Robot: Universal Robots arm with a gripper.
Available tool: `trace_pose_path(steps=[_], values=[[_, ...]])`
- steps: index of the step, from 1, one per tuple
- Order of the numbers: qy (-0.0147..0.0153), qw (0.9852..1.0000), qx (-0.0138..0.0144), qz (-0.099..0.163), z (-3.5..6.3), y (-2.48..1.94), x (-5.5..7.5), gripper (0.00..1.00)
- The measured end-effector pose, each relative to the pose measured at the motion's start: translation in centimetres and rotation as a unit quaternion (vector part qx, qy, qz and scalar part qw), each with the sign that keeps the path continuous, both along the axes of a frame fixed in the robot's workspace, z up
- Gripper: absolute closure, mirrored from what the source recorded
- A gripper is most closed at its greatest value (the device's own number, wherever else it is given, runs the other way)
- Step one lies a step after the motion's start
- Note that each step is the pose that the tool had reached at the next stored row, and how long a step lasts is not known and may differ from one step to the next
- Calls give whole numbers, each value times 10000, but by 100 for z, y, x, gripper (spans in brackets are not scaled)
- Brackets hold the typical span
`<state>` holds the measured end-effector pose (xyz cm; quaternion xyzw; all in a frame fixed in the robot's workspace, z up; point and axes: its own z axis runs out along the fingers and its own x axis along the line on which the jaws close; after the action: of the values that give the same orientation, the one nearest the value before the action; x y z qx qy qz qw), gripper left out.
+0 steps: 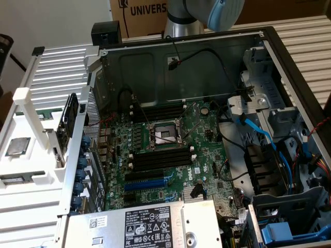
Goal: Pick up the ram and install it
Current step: 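Reach for the ram, then pick up the ram and move it above insertion slot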
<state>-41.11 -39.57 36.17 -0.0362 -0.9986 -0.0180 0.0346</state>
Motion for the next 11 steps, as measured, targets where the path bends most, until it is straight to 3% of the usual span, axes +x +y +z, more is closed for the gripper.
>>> trace_pose_path(steps=[11], values=[[-1,10000,0,0,0,2,0,90]])
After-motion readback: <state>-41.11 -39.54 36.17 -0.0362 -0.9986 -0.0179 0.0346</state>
